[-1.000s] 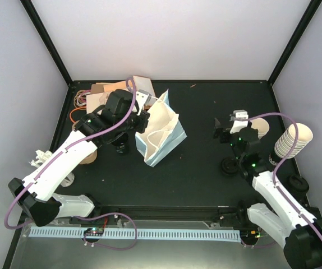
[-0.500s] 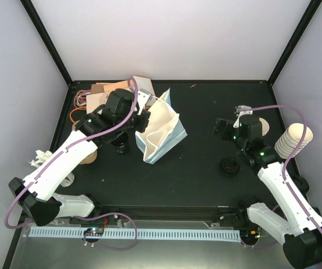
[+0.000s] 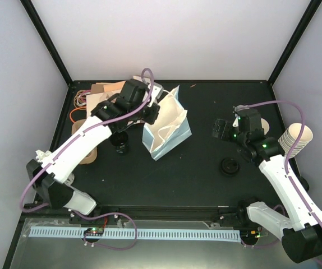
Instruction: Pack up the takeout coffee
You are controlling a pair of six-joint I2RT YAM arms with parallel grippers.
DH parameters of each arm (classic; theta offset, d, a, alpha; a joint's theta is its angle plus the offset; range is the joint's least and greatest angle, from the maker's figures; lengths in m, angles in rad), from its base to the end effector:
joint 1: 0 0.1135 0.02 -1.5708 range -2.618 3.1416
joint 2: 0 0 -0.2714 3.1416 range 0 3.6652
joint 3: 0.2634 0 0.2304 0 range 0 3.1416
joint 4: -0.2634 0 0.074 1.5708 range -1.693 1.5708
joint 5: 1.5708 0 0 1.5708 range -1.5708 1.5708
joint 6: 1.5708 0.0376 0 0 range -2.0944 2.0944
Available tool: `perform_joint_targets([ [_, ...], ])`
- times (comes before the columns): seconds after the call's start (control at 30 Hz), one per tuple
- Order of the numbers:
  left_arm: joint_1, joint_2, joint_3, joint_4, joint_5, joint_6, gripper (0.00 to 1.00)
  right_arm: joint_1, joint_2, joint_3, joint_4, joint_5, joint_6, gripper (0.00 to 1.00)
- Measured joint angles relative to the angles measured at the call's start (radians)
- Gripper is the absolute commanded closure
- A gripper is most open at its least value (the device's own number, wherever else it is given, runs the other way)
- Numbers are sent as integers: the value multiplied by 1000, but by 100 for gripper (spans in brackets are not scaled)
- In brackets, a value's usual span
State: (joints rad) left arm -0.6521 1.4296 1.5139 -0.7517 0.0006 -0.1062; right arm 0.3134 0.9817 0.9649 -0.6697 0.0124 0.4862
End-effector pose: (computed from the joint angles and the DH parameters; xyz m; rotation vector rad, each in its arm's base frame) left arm 0.2274 -0.1736 0.3916 0.6124 2.1862 -0.4083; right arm 0.1704 0.0547 0.3247 0.2044 2.2812 0.4090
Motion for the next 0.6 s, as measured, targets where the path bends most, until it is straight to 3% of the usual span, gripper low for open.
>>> perform_joint_targets([
  [0.37,29,243,276,-23,4,-60,99,0,1,-2,-28,-2,-10,0],
  [0.6,37,307,315,-32,4,-70,98,0,-5,-10,-26,0,-9,0],
])
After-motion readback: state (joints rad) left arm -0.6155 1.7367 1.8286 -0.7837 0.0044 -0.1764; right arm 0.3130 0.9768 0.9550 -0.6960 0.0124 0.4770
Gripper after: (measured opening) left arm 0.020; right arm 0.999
